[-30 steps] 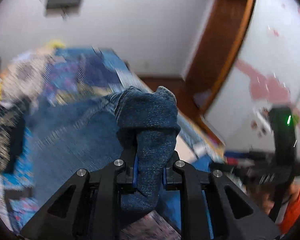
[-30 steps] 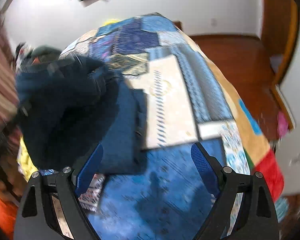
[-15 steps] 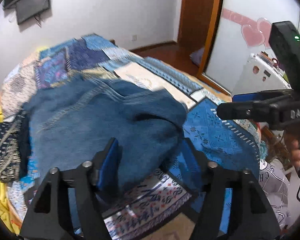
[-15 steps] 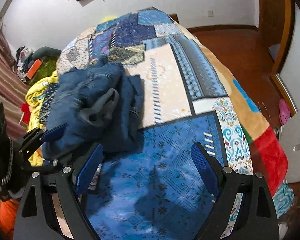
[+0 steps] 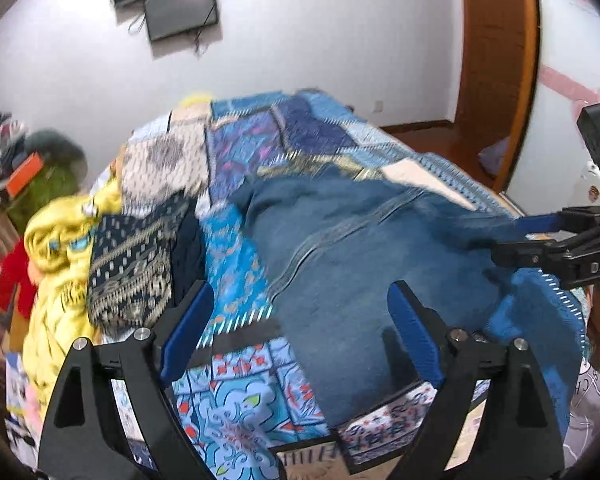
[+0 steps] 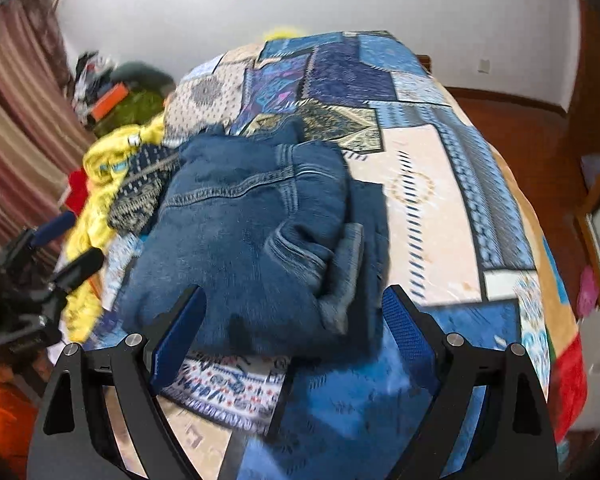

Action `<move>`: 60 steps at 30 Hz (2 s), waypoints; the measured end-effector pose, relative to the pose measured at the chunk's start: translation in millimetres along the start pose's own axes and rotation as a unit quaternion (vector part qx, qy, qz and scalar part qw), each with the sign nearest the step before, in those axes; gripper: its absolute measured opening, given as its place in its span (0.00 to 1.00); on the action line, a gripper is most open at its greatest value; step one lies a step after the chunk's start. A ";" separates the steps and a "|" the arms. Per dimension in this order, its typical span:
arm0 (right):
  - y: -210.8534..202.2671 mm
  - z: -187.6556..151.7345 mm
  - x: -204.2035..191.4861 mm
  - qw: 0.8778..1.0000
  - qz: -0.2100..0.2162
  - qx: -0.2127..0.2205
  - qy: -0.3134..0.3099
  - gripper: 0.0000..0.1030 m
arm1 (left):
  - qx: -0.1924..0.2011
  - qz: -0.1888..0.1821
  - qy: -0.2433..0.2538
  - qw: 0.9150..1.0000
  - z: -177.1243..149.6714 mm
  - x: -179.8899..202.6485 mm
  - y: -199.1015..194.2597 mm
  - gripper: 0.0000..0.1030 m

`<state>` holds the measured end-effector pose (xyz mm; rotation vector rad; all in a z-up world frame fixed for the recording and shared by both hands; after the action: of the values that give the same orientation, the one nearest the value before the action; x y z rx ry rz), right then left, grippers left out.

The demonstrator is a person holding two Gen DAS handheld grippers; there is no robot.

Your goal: Fold large clothes

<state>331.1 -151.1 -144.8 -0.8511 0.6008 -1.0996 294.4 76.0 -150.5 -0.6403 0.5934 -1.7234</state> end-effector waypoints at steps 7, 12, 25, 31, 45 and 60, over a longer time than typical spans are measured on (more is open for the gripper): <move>24.0 4.8 19.8 0.998 -0.057 -0.007 -0.015 0.85 | -0.059 -0.018 0.002 0.998 -29.7 -0.4 37.6 0.86; 24.9 -5.7 38.3 0.999 -0.043 -0.009 -0.020 0.85 | -0.055 -0.034 -0.013 0.998 -40.5 -1.4 42.7 0.87; 12.6 -19.0 53.9 0.999 -0.031 -0.037 -0.014 0.85 | -0.055 -0.036 -0.040 0.997 -34.9 -25.3 29.2 0.87; -12.6 22.1 48.7 0.999 -0.022 0.004 -0.045 0.86 | -0.025 0.008 -0.044 0.999 8.6 -59.9 25.0 0.87; 76.0 94.1 -11.9 0.992 0.015 -0.040 -0.121 0.87 | -0.061 -0.013 -0.054 0.997 62.7 -83.4 117.7 0.87; 105.2 111.7 31.0 0.991 -0.074 -0.028 -0.106 0.87 | -0.038 0.039 -0.061 0.997 83.8 -109.0 153.9 0.89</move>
<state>483.5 -126.3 -171.0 -1.0596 0.3983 -1.1127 481.5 142.1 -206.9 -0.7612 0.5933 -1.5821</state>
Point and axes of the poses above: each gripper's, at about its wrist camera, not at the fingertips, and y roughly the way its jaws point, x to its right, z to its top, the point moved 2 cm from there along y, roughly the way its jaws point, and after that the axes turned 15 degrees about -z, right-handed, at the moved point
